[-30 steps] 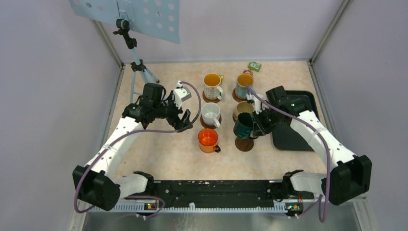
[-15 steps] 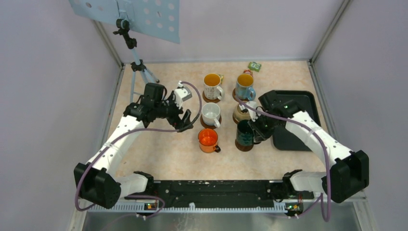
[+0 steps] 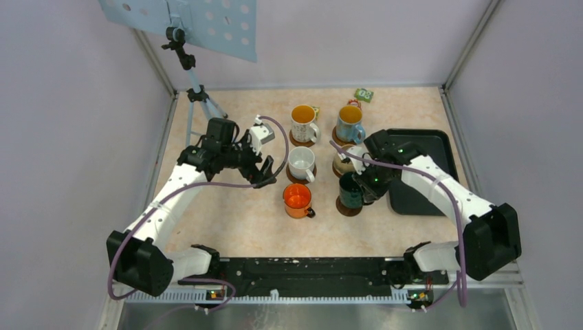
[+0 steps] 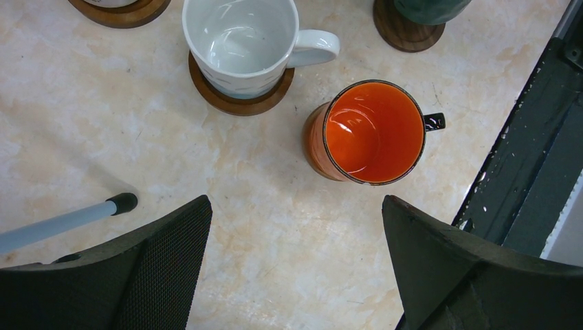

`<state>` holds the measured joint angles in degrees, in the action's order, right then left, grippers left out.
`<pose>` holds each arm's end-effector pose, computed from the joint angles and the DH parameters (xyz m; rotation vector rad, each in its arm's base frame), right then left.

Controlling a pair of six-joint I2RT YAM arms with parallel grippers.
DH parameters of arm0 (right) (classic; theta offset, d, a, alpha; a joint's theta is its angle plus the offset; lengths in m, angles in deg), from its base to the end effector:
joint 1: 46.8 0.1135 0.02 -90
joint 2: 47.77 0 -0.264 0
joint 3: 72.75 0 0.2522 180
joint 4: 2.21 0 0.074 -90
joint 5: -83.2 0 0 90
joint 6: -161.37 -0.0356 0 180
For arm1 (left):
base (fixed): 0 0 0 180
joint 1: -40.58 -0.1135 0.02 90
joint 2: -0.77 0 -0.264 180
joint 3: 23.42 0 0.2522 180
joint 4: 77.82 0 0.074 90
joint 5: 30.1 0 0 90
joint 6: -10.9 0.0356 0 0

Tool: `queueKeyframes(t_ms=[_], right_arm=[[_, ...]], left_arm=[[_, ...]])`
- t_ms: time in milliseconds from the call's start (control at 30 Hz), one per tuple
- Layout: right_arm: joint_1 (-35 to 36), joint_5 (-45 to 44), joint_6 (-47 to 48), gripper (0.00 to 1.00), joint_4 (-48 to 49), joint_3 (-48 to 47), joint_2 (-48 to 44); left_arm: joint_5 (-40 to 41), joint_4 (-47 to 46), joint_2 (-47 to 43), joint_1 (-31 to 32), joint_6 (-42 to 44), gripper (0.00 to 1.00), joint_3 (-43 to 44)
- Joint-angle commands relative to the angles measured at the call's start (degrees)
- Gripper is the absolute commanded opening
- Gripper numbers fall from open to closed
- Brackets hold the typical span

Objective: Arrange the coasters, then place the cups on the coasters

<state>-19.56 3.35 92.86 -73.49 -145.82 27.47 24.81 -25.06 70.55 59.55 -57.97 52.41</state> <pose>0.2068 0.1135 0.2547 -1.2092 2.5808 0.2736 0.2300 -0.1007 0.3127 1.0541 2.0509 -0.7061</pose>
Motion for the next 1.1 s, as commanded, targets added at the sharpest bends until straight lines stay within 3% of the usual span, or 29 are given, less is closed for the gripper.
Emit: queueKeyframes(t_ms=[0,333,500,600,633,733,1067], right_arm=[[0.7,0.7,0.7,0.00,4.1,0.2,0.7],[1.2,0.1,2.0,0.00,4.7,0.8,3.2],[1.3,0.3,2.9,0.06,2.8,0.5,4.6],[1.3,0.5,3.5,0.12,1.9,0.5,4.9],[1.3,0.8,3.9,0.21,1.6,0.4,4.9],[1.3,1.9,4.4,0.35,0.6,0.2,4.5],[1.3,3.3,7.2,0.45,-3.5,0.1,3.5]], left_arm=[[-1.0,-1.5,-0.1,-0.1,0.2,0.99,2.4],[-0.7,-1.6,0.0,-0.1,0.3,0.99,1.9],[-0.6,-1.7,0.1,-0.1,0.6,0.99,1.8],[-0.7,-1.8,0.2,-0.1,0.6,0.99,1.8],[-0.7,-1.8,0.2,-0.1,0.6,0.99,1.8],[-0.5,-1.8,0.1,-0.1,0.6,0.99,1.8],[-0.3,-1.8,-0.2,-0.1,0.6,0.99,1.9]])
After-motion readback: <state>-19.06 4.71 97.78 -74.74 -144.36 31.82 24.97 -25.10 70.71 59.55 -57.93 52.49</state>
